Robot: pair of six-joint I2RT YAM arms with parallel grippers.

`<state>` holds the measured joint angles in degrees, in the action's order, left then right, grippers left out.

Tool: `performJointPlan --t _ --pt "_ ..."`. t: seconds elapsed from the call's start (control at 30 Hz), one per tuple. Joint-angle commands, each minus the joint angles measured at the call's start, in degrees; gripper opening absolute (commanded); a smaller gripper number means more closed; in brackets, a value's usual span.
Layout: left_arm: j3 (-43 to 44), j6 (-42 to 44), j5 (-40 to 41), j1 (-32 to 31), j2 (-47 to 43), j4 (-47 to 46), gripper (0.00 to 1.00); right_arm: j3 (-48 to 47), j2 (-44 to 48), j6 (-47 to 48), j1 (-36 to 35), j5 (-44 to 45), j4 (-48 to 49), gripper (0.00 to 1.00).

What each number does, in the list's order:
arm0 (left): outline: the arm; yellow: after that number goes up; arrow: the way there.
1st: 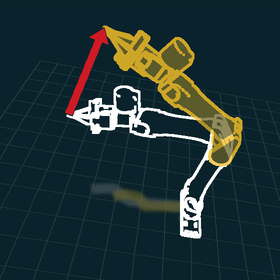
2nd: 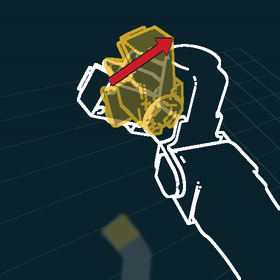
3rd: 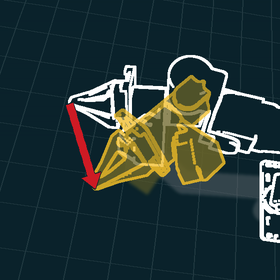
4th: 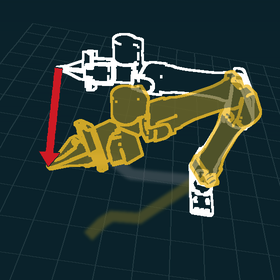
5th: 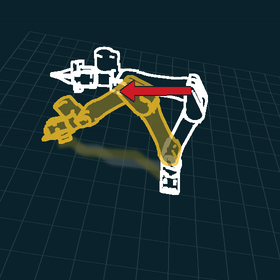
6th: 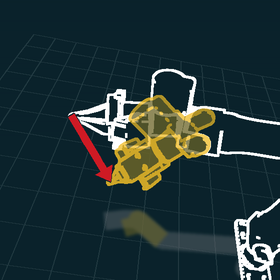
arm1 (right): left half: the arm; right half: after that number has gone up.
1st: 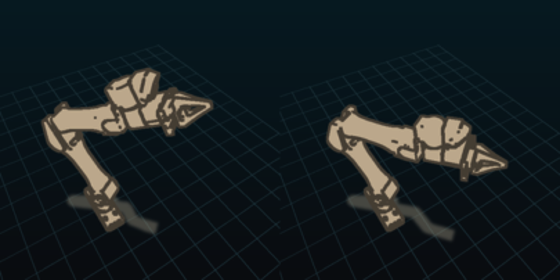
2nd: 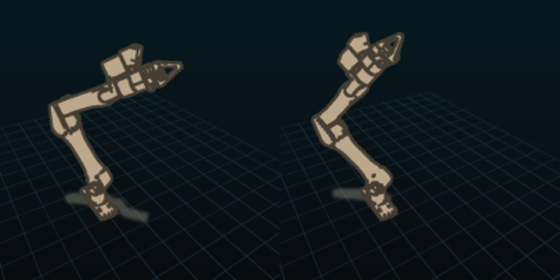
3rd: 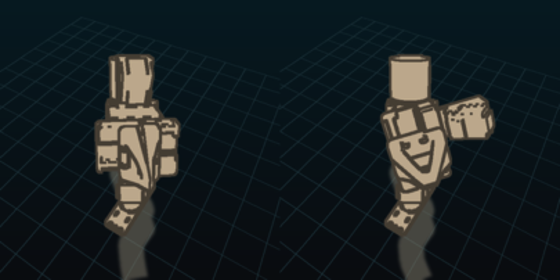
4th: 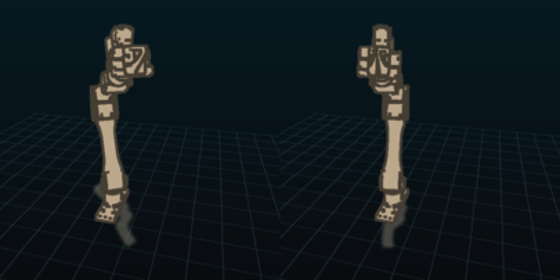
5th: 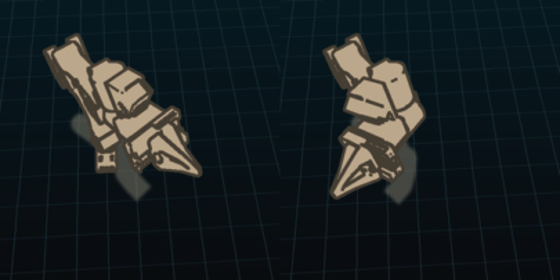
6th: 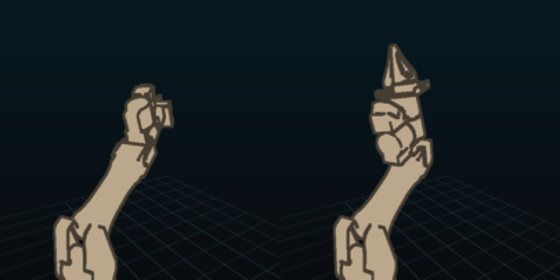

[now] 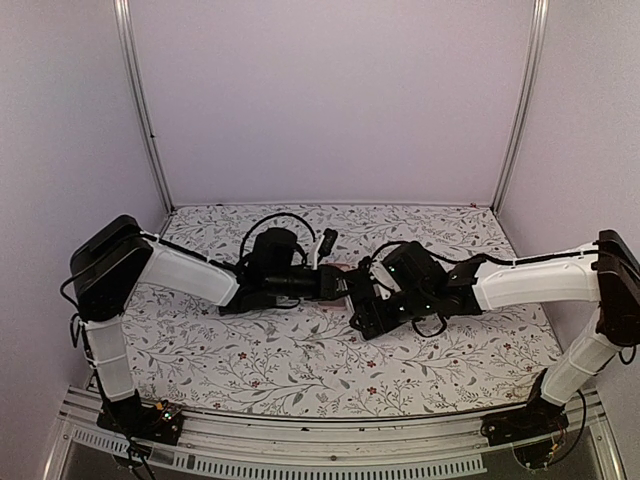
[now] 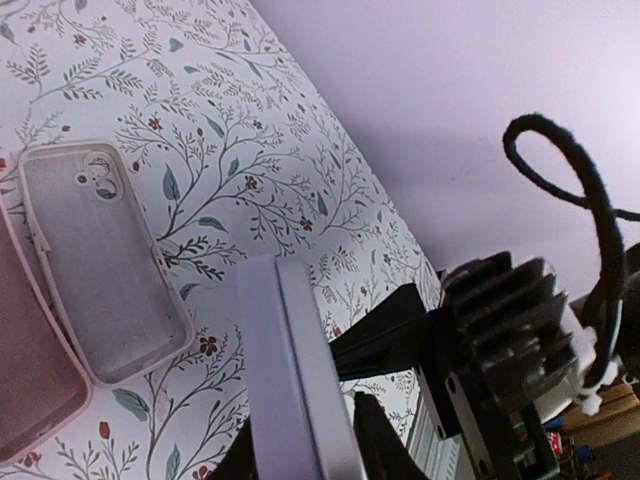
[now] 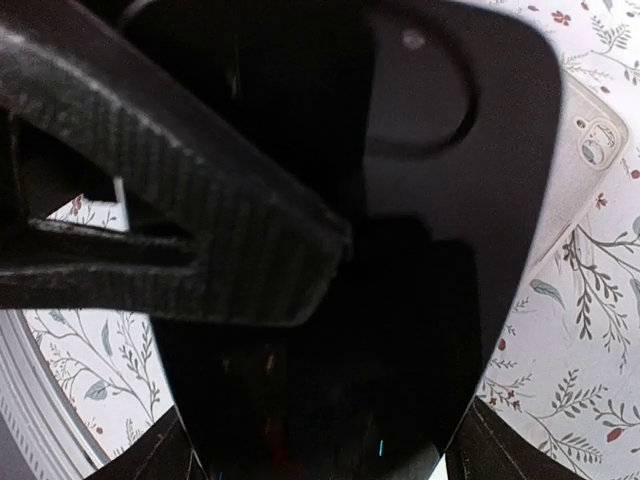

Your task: Put the phone into the phone case

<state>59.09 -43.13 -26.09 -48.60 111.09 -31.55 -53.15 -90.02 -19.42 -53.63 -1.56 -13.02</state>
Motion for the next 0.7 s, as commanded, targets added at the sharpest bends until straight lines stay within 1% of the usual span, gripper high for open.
performJointPlan --t 0.0,0.07,0.17,0.2,0.23,0.27,0.3,0.33,0.37,0.4,0.53,0.6,0.67 --pt "-1.7 3.2 0.3 -0.1 -2.9 -0.3 0.11 -3.4 -2.2 1.1 -0.8 0.6 5.9 0.41" --pt "-3.1 3.7 -0.3 -0.1 -3.5 0.1 0.0 -3.7 -3.2 0.8 -0.8 1.2 6.6 0.41" --pt "-4.4 4.9 -0.3 -0.1 -4.4 1.7 0.0 -4.1 -4.6 0.7 -0.8 1.2 7.9 0.41" --pt "-4.7 5.9 0.3 -0.1 -4.6 2.6 0.0 -4.0 -4.8 0.7 -0.8 1.3 8.5 0.42" --pt "-4.8 7.1 1.2 -0.1 -4.9 4.3 0.0 -3.9 -5.2 0.8 -0.8 1.1 9.0 0.46" --pt "-4.7 9.1 2.7 -0.1 -5.2 6.4 0.0 -3.9 -5.4 1.0 -0.8 1.0 9.2 0.54" --pt "-4.4 11.6 4.4 -0.1 -5.6 9.2 0.0 -3.8 -5.7 1.2 -0.8 0.8 9.5 0.65" --pt "-4.3 14.2 6.4 -0.2 -6.1 11.4 0.0 -3.3 -5.9 1.8 -0.8 0.7 9.9 0.78" --pt "-4.4 17.1 8.3 -0.2 -6.5 13.0 0.0 -2.6 -6.0 2.2 -0.7 0.7 10.5 0.96" --pt "-4.9 19.5 9.9 -0.2 -6.9 13.8 0.0 -1.4 -6.0 2.7 -0.7 0.3 11.2 0.99" --pt "-6.2 28.5 13.2 -0.2 -8.2 16.6 0.0 2.3 -4.8 5.2 2.0 -5.2 14.2 0.99" --pt "-7.4 31.6 14.3 -0.2 -9.1 17.1 0.0 4.6 -3.0 6.8 4.5 -10.3 16.9 0.99" --pt "-9.3 34.1 14.7 -0.1 -10.2 15.8 0.0 6.9 -1.2 8.2 7.6 -17.5 20.2 0.99"
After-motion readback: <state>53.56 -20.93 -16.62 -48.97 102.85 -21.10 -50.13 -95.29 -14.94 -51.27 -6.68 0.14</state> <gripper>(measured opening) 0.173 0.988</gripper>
